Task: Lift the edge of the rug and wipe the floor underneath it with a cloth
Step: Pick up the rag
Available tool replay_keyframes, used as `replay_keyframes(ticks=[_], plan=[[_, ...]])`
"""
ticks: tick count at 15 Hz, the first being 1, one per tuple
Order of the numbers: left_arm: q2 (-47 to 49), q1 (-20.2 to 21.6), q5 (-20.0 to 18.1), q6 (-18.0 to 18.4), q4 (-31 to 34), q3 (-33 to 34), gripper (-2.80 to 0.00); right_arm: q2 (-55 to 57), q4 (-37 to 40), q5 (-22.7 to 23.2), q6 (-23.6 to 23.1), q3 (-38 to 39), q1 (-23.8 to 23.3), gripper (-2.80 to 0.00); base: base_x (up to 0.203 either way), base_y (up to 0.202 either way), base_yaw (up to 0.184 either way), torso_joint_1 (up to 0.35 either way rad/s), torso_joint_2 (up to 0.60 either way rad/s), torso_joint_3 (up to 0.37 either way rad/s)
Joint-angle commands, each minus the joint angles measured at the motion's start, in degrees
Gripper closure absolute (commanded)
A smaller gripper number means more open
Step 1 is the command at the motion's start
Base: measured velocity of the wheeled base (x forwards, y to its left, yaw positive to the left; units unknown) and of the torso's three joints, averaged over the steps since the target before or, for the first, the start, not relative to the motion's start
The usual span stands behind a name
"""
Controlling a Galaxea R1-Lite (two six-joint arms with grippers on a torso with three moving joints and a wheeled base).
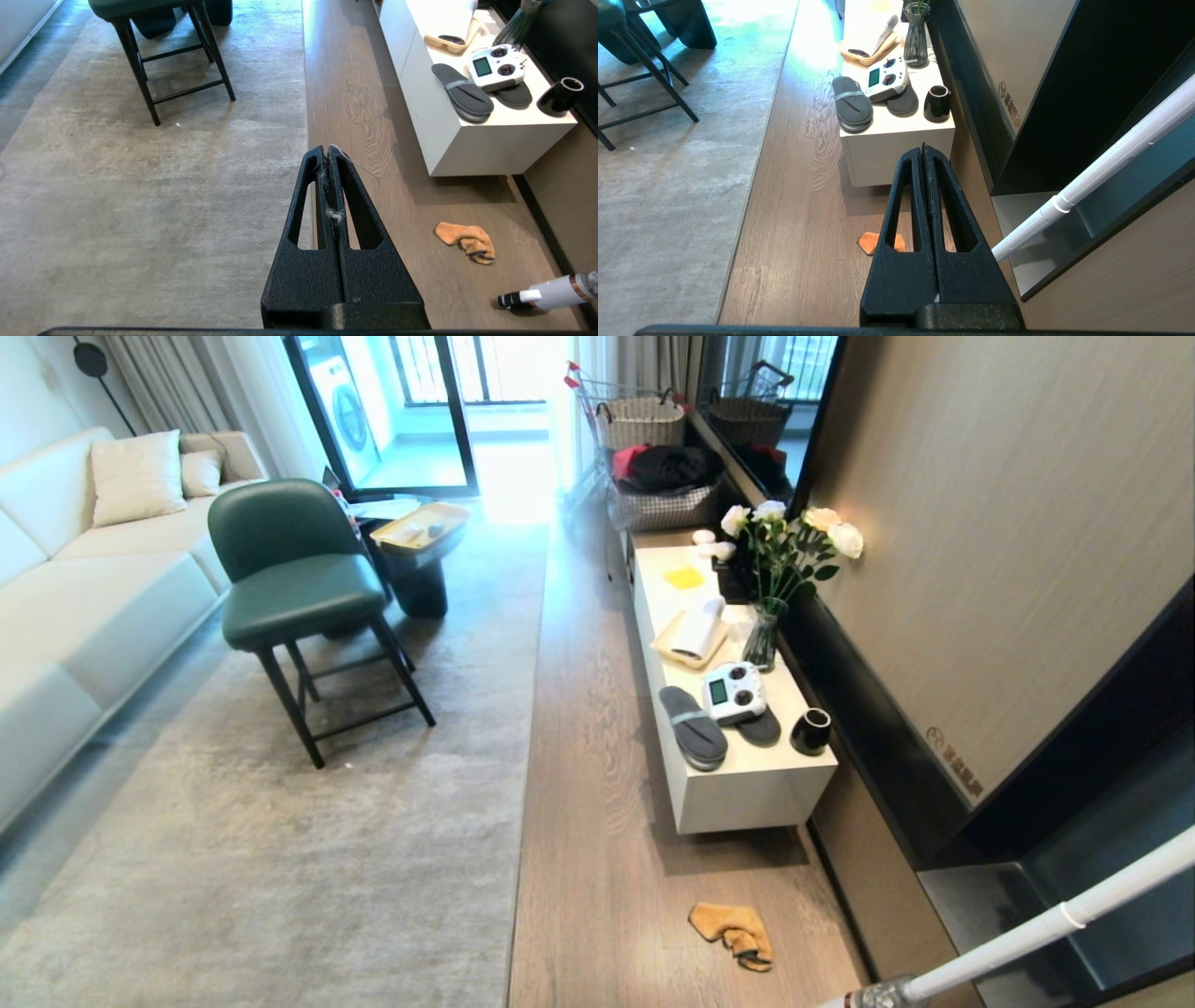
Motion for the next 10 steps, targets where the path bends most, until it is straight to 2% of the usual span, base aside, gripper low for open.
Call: replay_keyframes(ticks=[1,10], plan=[[0.00,0.01,0.06,-0.05,0.01,0.00,0.00,0.07,0.01,-0.01,-0.09,0.00,0.00,0.00,0.000,0.000,0.000,0.000,0.00,0.000],[0.00,0.01,0.07,-0.05,0.01,0.00,0.00,0.07,0.01,-0.02,0.00,0.00,0.00,0.00,0.000,0.000,0.000,0.000,0.00,0.000]])
